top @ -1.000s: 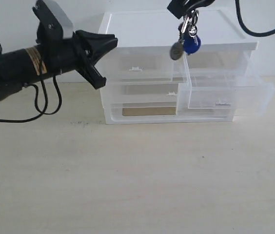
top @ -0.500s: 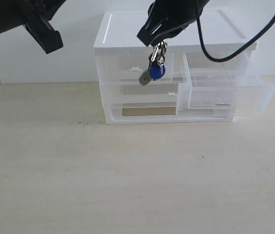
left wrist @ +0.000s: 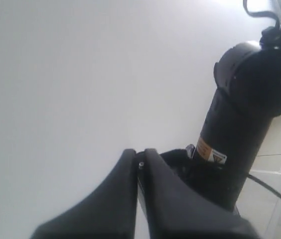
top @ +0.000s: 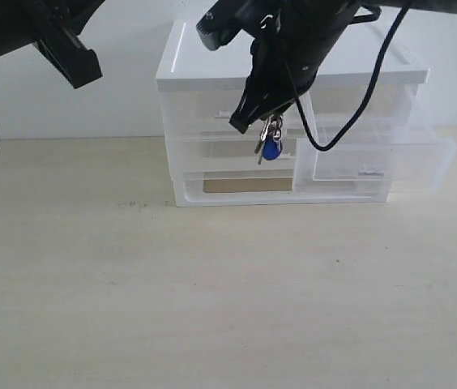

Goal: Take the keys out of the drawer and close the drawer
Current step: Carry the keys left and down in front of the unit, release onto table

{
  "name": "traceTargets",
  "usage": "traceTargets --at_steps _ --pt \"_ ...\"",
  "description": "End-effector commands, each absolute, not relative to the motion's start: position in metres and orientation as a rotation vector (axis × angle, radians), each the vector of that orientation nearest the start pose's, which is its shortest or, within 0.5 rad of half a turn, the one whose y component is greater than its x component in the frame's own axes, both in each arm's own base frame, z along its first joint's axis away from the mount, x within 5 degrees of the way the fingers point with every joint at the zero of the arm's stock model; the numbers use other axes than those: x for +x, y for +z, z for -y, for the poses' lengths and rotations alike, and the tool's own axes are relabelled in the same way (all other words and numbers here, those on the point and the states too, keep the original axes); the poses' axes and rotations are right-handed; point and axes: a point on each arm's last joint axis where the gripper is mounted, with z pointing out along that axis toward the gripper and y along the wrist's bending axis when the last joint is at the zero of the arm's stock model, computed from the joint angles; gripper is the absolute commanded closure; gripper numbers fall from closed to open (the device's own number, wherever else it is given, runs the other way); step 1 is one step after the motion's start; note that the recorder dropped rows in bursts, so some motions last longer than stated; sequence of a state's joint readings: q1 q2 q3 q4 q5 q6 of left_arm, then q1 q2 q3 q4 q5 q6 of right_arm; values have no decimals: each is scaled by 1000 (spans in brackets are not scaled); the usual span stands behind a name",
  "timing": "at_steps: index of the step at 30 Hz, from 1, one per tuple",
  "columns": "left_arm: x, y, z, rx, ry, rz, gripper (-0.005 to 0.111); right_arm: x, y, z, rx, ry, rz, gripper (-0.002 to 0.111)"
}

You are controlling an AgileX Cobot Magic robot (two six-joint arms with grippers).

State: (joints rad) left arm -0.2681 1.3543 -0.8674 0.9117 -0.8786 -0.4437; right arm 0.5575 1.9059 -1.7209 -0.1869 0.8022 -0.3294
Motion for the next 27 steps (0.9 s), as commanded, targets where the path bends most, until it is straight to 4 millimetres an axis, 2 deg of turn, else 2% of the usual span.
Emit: traceTargets --at_steps 1,6,12,22,24,26,27 --pt "264 347 127 820 -465 -1118 102 385 294 -223 -1152 -153 -2158 108" --pt "264 347 127 820 -465 -1118 102 397 283 -214 -1090 -273 -2181 108" --pt "264 347 127 823 -462 -1116 102 403 282 -202 -1035 -278 -2224 108" --pt "264 347 127 825 -458 -1114 102 402 283 -209 -996 -174 -2212 108" --pt "264 347 127 825 -458 -1114 102 401 282 -212 -1019 -143 -2210 101" --pt "264 347 127 825 -458 -1114 102 400 282 -213 -1023 -125 -2212 81" --pt "264 347 127 825 -458 -1114 102 400 282 -213 -1013 -121 -2216 63"
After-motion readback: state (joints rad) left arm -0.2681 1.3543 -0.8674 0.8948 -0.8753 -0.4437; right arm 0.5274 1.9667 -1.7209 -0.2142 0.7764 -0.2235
